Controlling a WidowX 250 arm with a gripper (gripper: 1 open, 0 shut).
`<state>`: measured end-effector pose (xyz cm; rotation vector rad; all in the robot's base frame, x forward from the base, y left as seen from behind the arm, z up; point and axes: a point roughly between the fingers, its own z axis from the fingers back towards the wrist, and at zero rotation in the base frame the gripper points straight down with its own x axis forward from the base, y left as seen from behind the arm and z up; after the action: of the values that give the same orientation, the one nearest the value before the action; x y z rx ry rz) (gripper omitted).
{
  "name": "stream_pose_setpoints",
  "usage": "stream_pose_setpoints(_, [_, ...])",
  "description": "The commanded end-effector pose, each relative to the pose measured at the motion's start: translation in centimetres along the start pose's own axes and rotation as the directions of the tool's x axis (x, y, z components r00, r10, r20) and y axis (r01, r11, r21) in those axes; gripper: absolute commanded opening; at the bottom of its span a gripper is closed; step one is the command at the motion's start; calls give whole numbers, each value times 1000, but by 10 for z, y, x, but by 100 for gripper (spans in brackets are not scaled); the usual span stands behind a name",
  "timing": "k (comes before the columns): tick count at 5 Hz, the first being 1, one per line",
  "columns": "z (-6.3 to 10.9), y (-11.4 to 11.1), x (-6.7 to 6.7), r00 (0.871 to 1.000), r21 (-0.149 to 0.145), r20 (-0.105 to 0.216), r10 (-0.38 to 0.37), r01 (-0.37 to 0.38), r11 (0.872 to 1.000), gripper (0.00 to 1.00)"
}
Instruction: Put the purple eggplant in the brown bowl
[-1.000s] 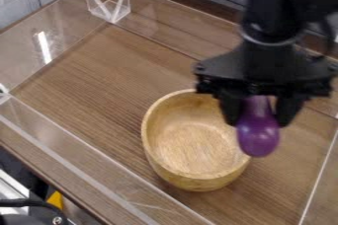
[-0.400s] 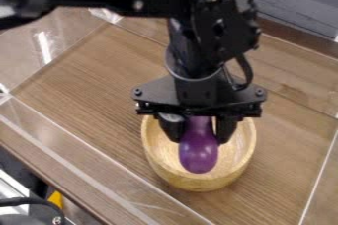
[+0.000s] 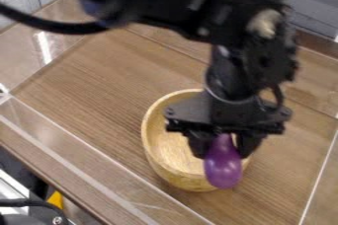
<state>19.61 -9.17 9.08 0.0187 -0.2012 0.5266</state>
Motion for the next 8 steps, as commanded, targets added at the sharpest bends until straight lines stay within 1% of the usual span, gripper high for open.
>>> stream_pose_setpoints(1, [-5,-5,6,1000,-30,3,28,-28,999,0])
stream_pose_setpoints(2, [-18,-4,5,999,-27,-2,45,-45,999,0])
stream_pose_setpoints(3, [-24,4,4,999,-23,-7,44,-44,999,0])
stream_pose_setpoints(4, [-36,11,6,998,-12,-13,55,-55,998,0])
stream_pose_setpoints(6, [-42,16,20,991,24,-23,134,-133,991,0])
stream_pose_setpoints(8, [-31,12,37,996,37,-41,79,-78,996,0])
